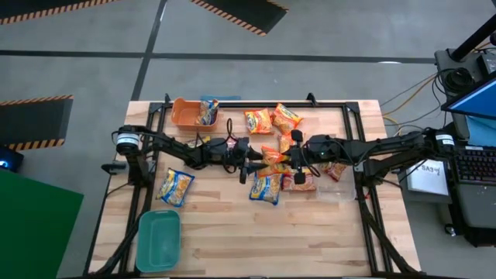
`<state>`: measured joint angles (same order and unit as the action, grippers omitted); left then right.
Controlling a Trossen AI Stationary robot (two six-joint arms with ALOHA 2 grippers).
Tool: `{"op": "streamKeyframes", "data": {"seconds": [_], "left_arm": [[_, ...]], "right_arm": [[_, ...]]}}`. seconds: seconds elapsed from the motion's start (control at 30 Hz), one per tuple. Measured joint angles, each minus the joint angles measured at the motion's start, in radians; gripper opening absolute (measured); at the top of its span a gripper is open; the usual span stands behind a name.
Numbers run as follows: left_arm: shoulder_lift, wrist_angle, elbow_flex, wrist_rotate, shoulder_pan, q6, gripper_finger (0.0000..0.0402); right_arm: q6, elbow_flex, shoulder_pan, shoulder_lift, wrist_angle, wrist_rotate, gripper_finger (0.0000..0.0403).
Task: Sort Maruchan noodles
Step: Put the orange noodle pack into the green bin
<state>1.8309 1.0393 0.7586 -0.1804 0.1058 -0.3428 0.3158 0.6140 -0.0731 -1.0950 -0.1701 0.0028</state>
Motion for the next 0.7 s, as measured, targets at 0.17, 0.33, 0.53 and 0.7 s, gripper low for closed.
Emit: {"op": "streamKeyframes", "data": {"seconds": [0.17,0.33,0.53,0.7], "left_arm": [[0.000,0.001,0.000,-0.012,-0.001,0.020,0.0214],[0.000,0.009,0.000,-0.020,0.004,0.039,0.0255],[0.000,0.008,0.000,-0.032,0.039,0.043,0.0275],[0.000,0.041,0.000,-0.122,0.042,0.071,0.0276]], "right_arm": [[0.025,0.000,-0.001,0.000,-0.002,0.005,0.0054],[0.067,0.000,0.001,0.000,-0.013,-0.028,0.0054],[0.089,0.000,0.016,0.000,-0.053,-0.048,0.0054],[0.108,0.002,0.016,-0.016,-0.085,0.015,0.0054]]}}
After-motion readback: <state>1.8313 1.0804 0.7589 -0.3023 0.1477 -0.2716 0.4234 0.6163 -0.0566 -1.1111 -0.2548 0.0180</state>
